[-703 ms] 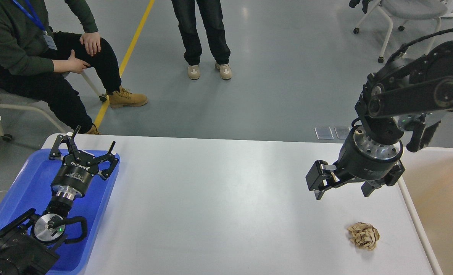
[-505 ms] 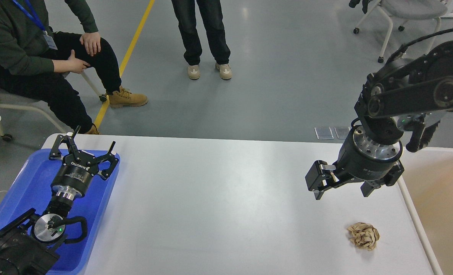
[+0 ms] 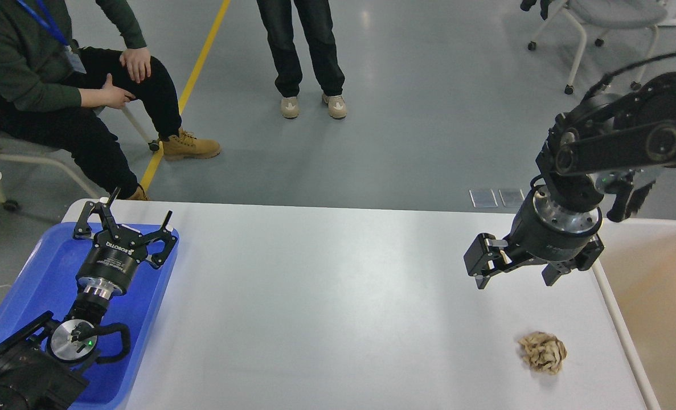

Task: Tidy desktop
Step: 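Move the right gripper toward the crumpled beige paper ball, then lower the right gripper onto the paper ball and close it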

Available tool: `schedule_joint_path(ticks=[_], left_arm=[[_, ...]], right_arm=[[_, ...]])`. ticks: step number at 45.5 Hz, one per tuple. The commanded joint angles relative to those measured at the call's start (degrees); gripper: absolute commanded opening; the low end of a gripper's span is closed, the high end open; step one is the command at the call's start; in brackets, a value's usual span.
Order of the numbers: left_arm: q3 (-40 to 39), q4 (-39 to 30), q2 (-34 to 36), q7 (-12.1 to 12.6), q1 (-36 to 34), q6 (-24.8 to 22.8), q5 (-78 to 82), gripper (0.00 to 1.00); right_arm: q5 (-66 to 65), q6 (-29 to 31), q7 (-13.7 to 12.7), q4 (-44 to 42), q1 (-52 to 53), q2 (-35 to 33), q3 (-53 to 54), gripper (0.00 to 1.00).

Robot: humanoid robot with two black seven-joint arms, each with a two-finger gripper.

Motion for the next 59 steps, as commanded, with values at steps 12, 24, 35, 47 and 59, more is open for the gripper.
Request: schedule_joint_path(ticks=[12, 24, 35, 47, 59], left_arm=[[0.0, 0.0, 0.0, -0.07, -0.01, 0.01, -0.01, 0.99], [0.0, 0.0, 0.09, -0.08, -0.01, 0.01, -0.01, 0.99], [0.0, 0.0, 0.09, -0.08, -0.01, 0.01, -0.01, 0.99], [0.0, 0.0, 0.09, -0.08, -0.01, 0.01, -0.01, 0.99], [0.0, 0.0, 0.09, -0.08, -0.01, 0.01, -0.01, 0.99]], right_arm=[[-18.97, 0.5, 0.04, -20.77, -23.0, -15.55, 8.98, 1.0], [-31.8, 0.77, 0.04, -28.7, -36.54, -19.87, 19.36, 1.0], [-36.46, 0.68, 0.04, -32.65, -47.0, -20.57, 26.22, 1.0], [-38.14, -0.02, -0.04, -33.89, -51.23, -19.87, 29.65, 1.0], [-38.14, -0.38, -0.04, -35.47, -53.16, -19.08, 31.23, 1.0]])
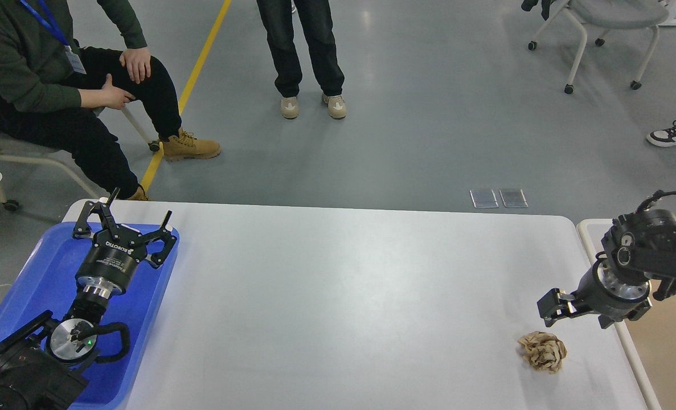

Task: Tidy desktop
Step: 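Lower the right gripper onto the paper ball and close it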

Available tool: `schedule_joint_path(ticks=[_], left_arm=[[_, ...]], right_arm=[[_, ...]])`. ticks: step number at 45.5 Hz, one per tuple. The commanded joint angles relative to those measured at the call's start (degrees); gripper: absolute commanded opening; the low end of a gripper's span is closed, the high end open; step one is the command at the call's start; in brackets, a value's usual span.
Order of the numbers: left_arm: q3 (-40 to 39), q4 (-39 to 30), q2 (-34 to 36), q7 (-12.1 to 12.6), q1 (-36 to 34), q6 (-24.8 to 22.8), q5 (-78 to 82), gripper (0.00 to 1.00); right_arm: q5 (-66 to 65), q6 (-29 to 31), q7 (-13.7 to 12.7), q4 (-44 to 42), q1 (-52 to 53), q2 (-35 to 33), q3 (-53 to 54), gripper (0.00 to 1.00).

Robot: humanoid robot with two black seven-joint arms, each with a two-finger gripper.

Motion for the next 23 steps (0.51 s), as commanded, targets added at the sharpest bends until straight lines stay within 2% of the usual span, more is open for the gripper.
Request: schedule_joint_path(ticks=[1, 23], left_arm=[[0.0, 0.0, 0.02, 0.0, -0.09, -0.01, 0.0, 0.99], [0.0, 0.0, 0.02, 0.0, -0.09, -0.01, 0.0, 0.99]], right_arm=[[-0.67, -0.28, -0.03, -1.51, -3.38, 0.42, 2.13, 1.0], [-0.32, -3.18, -0.03, -1.51, -6.19, 3.05, 3.53, 1.0]])
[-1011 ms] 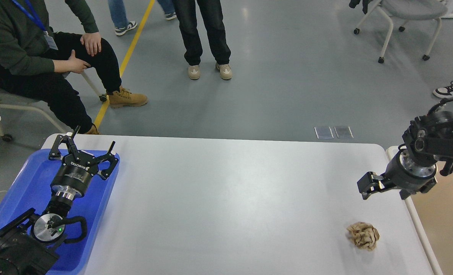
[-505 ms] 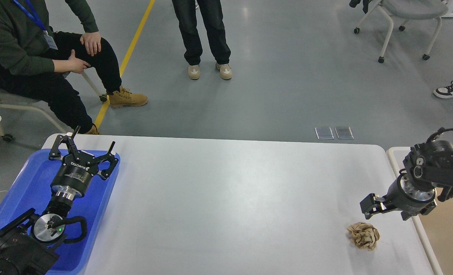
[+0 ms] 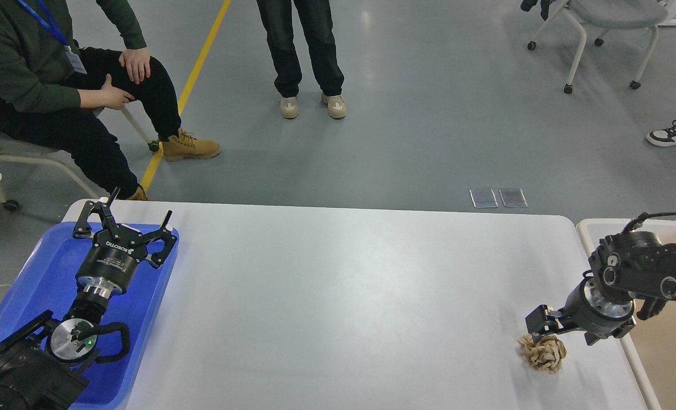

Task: Tidy desktop
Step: 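Lower the right gripper onto the paper ball and close it, then lift the paper ball and carry it past the table edge toward the bin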

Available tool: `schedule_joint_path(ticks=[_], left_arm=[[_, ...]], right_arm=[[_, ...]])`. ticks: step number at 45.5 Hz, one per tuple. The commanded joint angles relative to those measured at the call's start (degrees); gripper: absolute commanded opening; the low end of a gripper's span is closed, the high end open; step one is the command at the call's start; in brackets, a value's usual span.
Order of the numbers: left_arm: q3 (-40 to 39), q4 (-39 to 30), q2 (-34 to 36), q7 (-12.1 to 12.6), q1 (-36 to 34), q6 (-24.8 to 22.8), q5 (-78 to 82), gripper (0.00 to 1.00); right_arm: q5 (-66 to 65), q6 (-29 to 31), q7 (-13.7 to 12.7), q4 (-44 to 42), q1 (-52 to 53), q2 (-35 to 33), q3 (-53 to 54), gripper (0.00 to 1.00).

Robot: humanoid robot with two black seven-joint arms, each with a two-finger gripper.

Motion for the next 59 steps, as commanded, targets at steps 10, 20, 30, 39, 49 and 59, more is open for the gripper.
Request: schedule_joint_path(ticks=[10, 20, 30, 39, 49, 59], left_arm=[[0.0, 0.0, 0.02, 0.0, -0.05, -0.01, 0.0, 0.99], [0.0, 0.0, -0.06, 0.09, -0.05, -0.01, 0.0, 0.99], [0.0, 0.0, 0.02, 0.0, -0.05, -0.01, 0.0, 0.99], [0.0, 0.0, -0.06, 0.09, -0.05, -0.01, 0.0, 0.99], [0.0, 0.0, -0.06, 0.0, -0.05, -0.01, 0.0, 0.99], [0.0, 0.0, 0.02, 0.09, -0.05, -0.01, 0.0, 0.99]], right_arm=[[0.19, -2.49, 0.0, -0.13, -2.72, 1.85, 1.16, 1.0], [0.19, -3.9, 0.09, -0.04, -3.77, 1.85, 1.16, 0.99], [-0.25, -7.06, 0.09, -0.04, -5.18, 3.35, 1.16, 0.94], [-0.78, -9.96, 0.09, -0.13, -6.5, 3.87, 1.16, 0.63], [-0.86, -12.25, 0.09, -0.13, -7.46, 3.96, 0.81, 0.31], [-2.36, -12.25, 0.09, -0.04, -7.55, 3.79, 0.55, 0.0]])
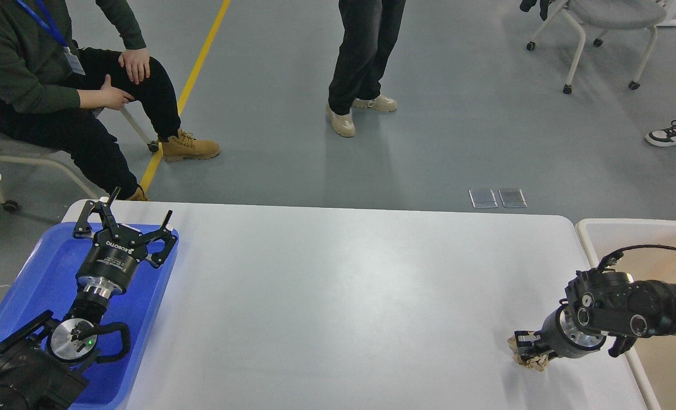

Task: Tidy desktop
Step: 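Lift the paper ball and carry it past the table edge toward the bin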

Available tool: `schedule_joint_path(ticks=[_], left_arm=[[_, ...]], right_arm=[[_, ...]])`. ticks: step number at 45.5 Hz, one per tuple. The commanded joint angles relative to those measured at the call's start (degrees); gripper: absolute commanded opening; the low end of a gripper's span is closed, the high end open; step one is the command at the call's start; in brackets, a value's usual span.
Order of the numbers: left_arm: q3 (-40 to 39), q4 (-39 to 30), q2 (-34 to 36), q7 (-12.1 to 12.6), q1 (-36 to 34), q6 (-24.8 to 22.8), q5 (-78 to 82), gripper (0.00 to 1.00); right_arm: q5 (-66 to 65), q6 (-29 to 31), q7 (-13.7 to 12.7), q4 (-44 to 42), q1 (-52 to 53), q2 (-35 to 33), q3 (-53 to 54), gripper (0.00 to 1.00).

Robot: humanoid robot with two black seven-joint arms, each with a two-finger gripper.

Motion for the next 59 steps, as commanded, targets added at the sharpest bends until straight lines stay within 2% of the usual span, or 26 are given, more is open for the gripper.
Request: schedule_joint_path(ticks=[1, 7, 13, 18, 29, 45, 53, 59], left_arm=[[0.0, 0.0, 0.05, 0.03, -0.01, 0.0, 0.0, 0.99], [0.0, 0.0, 0.05, 0.03, -0.01, 0.0, 0.0, 0.99], [0.0, 0.0, 0.05, 0.03, -0.01, 0.0, 0.0, 0.99], [0.0, 0.0, 0.05, 0.03, -0.01, 0.0, 0.0, 0.99], [0.0, 0.0, 0.05, 0.03, -0.01, 0.0, 0.0, 0.99], [0.0, 0.0, 0.05, 0.12, 0.08, 0.0, 0.0, 0.99], [0.0, 0.0, 0.05, 0.12, 0.08, 0.0, 0.0, 0.99], [0.0, 0.0, 0.05, 0.12, 0.08, 0.0, 0.0, 0.99]], right_arm=[[-0.93, -0.84, -0.02, 0.06, -0.45, -0.21, -0.16, 0.0], [-0.49, -0.84, 0.07, 0.06, 0.34, -0.82, -0.16, 0.0], [-0.05, -0.32, 2.0, 0.23, 1.31, -2.32, -0.24, 0.0], [0.03, 0.3, 2.36, 1.02, 3.24, -4.42, -0.42, 0.0], [-0.05, 6.8, 2.36, 4.89, 11.32, -10.75, -0.86, 0.0], [-0.14, 22.27, 2.27, 8.85, 35.66, -18.31, -10.96, 0.0], [-0.67, 26.32, 2.27, 10.95, 48.23, -19.98, -16.94, 0.0], [-0.76, 26.32, 2.27, 12.27, 55.36, -20.25, -20.46, 0.0]])
